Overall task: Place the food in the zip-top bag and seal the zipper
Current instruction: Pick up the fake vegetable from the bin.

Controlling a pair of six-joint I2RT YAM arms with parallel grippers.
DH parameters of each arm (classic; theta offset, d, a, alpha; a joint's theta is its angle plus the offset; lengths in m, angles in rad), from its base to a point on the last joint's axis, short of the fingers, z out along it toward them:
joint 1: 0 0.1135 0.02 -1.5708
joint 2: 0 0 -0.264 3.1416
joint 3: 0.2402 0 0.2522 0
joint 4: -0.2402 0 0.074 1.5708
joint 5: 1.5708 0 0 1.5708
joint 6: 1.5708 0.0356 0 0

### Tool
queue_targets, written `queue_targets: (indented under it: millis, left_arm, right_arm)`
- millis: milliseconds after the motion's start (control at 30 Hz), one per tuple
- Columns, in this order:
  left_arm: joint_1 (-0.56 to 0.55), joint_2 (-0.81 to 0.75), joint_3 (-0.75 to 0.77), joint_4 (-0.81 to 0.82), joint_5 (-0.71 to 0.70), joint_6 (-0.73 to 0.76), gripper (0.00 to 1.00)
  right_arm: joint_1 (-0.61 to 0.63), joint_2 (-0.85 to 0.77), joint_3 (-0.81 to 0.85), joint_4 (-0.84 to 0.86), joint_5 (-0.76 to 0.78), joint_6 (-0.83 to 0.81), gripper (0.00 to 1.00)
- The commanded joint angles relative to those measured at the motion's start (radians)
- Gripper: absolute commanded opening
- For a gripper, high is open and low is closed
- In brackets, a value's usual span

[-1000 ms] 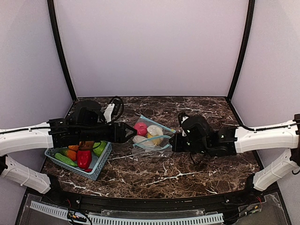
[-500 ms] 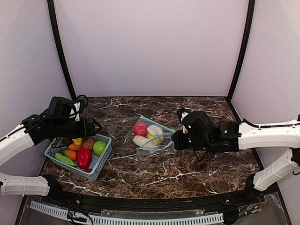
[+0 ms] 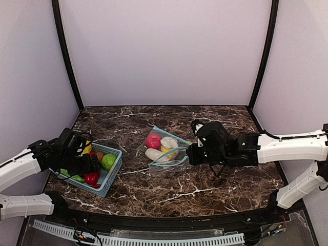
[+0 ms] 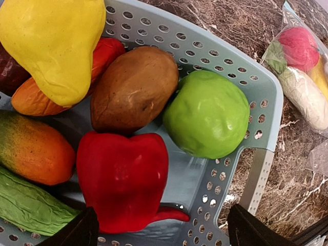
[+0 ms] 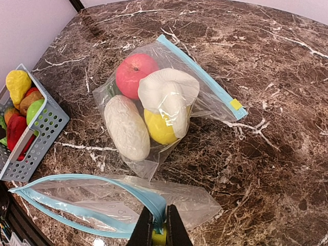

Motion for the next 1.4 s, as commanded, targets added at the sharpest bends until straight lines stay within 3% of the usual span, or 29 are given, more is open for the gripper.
queue_targets:
  millis: [0,267,600,1367]
  left_arm:
    - [0.01,-0.005,-0.036,-0.016,-0.034,-0.023,0.88]
    - [0.049,0.05,-0.008,0.062,-0.056,0.054,0.86]
    - [0.184,0.217,0.077,0.211,0.009,0.214,0.69]
    - [0.24,0.465,0.107,0.247,0.029,0.349,0.7]
  right_arm:
    - [0.003,0.007,0.019,0.024,-0.009,-0.01,0.0]
    - [0.003,0.015,0.02,0.03,-0.018,-0.012,0.0]
    - [0.004,0.012,0.011,0.036,-0.027,-0.005,0.0]
    - [0.003,-0.013,-0.012,0.044,-0.02,0.016,0.0]
